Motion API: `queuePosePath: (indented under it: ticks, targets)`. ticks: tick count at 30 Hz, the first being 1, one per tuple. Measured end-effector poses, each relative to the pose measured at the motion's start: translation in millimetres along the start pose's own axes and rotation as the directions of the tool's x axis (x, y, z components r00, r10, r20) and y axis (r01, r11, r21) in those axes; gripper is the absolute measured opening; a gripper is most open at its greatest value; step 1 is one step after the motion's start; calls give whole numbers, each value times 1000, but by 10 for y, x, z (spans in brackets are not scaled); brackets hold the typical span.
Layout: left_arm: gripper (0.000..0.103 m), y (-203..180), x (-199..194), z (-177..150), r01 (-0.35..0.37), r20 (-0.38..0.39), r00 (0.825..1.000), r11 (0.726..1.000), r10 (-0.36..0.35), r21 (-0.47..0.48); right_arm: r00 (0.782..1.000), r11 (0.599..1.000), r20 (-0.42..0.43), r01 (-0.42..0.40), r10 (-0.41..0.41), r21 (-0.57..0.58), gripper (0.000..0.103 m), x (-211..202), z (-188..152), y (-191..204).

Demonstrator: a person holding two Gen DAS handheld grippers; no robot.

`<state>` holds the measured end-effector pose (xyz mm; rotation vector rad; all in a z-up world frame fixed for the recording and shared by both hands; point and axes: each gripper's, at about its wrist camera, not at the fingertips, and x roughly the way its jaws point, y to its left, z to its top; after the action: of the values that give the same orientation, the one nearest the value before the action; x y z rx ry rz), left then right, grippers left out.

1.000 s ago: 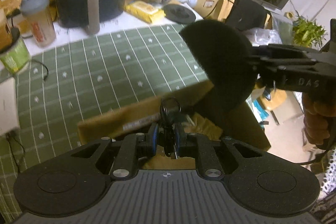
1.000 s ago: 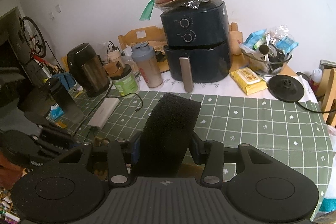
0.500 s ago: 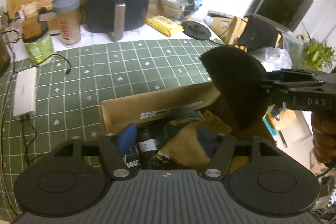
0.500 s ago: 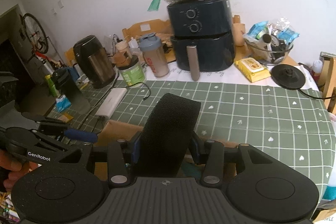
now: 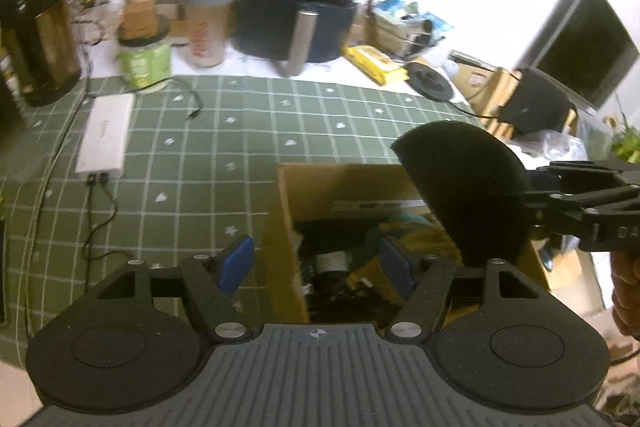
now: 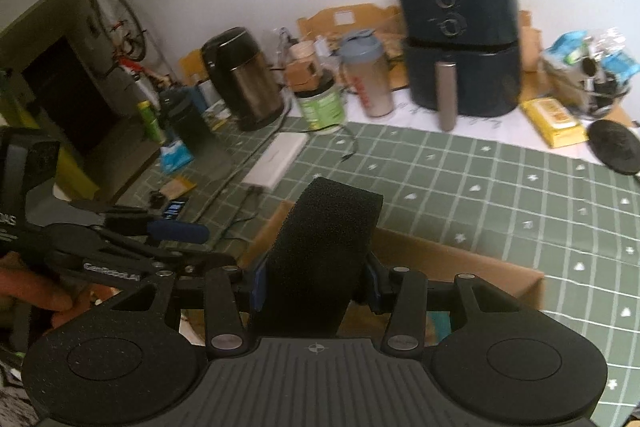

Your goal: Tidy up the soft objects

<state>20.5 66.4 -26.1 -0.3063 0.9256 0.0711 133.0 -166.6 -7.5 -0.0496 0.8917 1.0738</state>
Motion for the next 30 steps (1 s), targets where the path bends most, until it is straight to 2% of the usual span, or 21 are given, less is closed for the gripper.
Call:
queuePosePath:
  ticks: [4,6,7,8,12,15,17,20,21,24,26,30]
  targets:
    - [69,58,-28,-68,-29,-6,1000,999,29,-38,995,999,-85,-51,52,13,54,142,40,49]
    - [69,60,-45,-90,-42,-5,999,998,42,-50,990,999,-131,-50,49,0,72,224,32,80]
    - [69,52,-54,-99,-47,-6,999,997,47,-54,990,999,-133,-39,37,-15,87,237,13,101]
    - [69,43,-63,-113,-51,-8,999,997,50,-57,991,999,-130,-30,26,-30,95,236,-5,118]
    - [69,-28,-102,-131,-55,-4,999,996,54,-65,993,999,-118,-9,3,-50,101,153,-86,123]
    - [69,-102,-122,-136,-58,6,998,997,58,-58,994,998,-101,40,-46,-57,103,66,-176,108]
    - [75,-167,-141,-133,-71,18,997,996,72,-49,993,995,-90,74,-79,-59,103,4,-226,90]
    - [98,-279,-192,-128,-96,51,994,995,97,-30,987,988,-62,144,-148,-58,103,-143,-346,68]
    - [103,-322,-195,-120,-104,53,993,995,104,-14,984,984,-53,169,-172,-57,103,-186,-382,60]
    - [103,-461,-184,-120,-161,50,986,986,159,44,971,970,-33,236,-238,-58,103,-285,-479,59]
    - [103,-538,-175,-143,-203,53,978,977,200,69,955,953,-22,295,-297,-68,103,-346,-550,68]
    - [103,-609,-172,-172,-225,37,974,971,222,79,928,926,-17,369,-372,-81,103,-415,-667,75]
